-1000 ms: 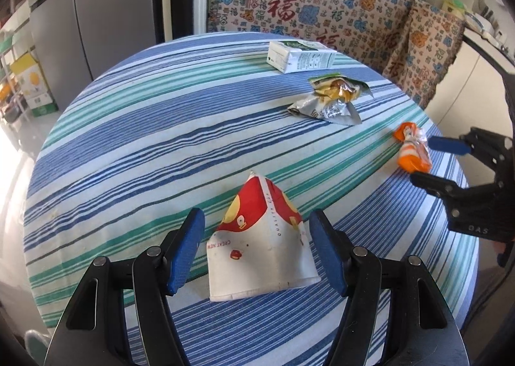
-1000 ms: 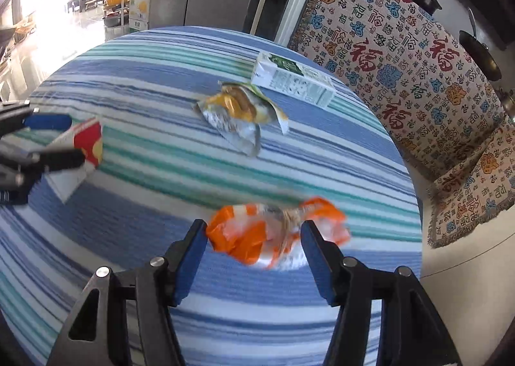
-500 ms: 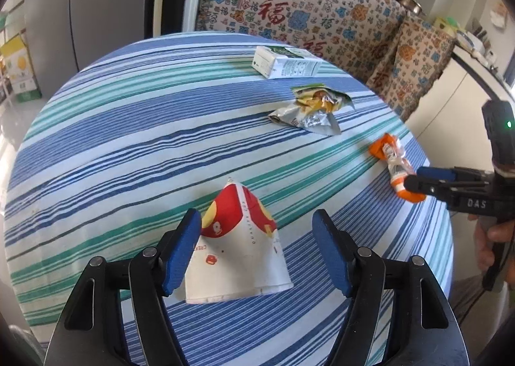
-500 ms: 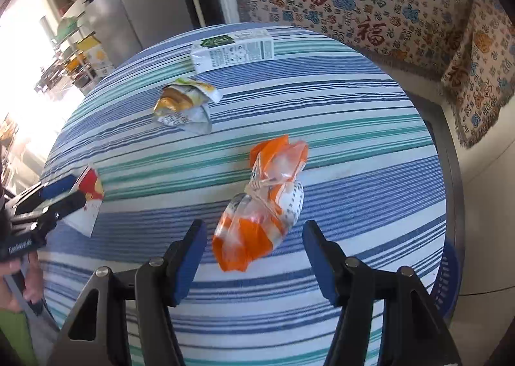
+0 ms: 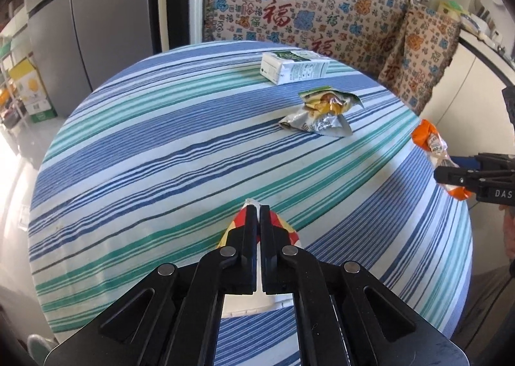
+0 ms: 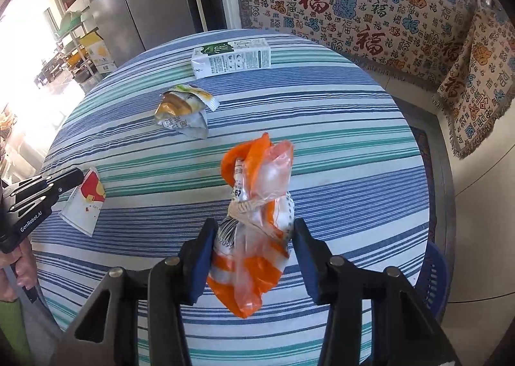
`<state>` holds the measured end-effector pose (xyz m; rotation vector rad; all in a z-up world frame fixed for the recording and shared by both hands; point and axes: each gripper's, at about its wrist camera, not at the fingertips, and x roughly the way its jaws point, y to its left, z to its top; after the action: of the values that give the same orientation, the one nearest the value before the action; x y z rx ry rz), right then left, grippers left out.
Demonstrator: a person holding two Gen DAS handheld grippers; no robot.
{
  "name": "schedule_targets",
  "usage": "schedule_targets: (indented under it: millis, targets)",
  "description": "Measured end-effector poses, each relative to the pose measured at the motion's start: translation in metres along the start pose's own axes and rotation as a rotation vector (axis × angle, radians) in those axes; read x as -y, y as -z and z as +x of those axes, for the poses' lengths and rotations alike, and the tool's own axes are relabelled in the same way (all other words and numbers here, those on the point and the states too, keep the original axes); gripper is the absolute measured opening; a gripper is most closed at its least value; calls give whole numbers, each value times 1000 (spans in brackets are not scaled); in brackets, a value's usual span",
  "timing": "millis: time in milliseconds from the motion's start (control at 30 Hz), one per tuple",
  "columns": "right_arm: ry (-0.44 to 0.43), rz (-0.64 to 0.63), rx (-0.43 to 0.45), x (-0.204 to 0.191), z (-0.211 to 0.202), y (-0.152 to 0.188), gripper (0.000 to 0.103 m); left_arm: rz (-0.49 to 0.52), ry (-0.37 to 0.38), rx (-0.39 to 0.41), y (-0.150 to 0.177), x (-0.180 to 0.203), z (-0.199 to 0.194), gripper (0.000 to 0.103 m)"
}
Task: Collect trash
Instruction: 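Lift the orange wrapper with the right tool while the left tool lifts the paper bag, then drop the paper bag from the left tool into the basket while the right tool carries the wrapper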
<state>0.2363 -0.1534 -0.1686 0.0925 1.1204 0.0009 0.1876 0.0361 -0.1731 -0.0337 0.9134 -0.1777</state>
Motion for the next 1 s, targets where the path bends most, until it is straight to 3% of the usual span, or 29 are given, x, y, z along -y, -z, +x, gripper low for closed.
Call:
schedule_targets:
  millis: [33,67,100,133,167,200,367,400,433,467,500,733,1000]
  targets:
    - [-3,-2,-3,0,1,2,48,10,-8,-3,1,2,0,6]
    - [-3,-1,-4,1,2,5,48,15,-12,-8,3,2,-1,16]
    - [-6,1,-5,2,3,7,48,18,-15,-17,4,3,0,41]
    - [-10,0,-9,2,4,9,48,23,-17,-17,7,3,-1,57]
    - [-12,-2,-11,1,6,10,48,34,-26,-7,9,4,-3,79]
    - [-12,-6,-13,0,8,11,48,51,-44,0,11,6,-5,85]
    - [-2,-28,-26,-5,14,14,48,131,-119,-64,20,15,10,81]
    - [-4,-28,-26,-5,15,13,48,144,-122,-80,22,16,14,66]
    - [-8,-28,-26,-4,14,13,48,157,-131,-76,22,18,14,64]
    - [-11,-26,-24,-4,12,13,48,168,-137,-76,21,20,12,40]
    - [-11,-25,-18,-3,10,13,48,172,-142,-70,20,21,9,22]
    - [-54,27,22,21,-11,15,48,84,26,-19,9,30,-9,16]
    - [9,159,77,112,-45,34,48,145,221,19,-16,137,-20,17]
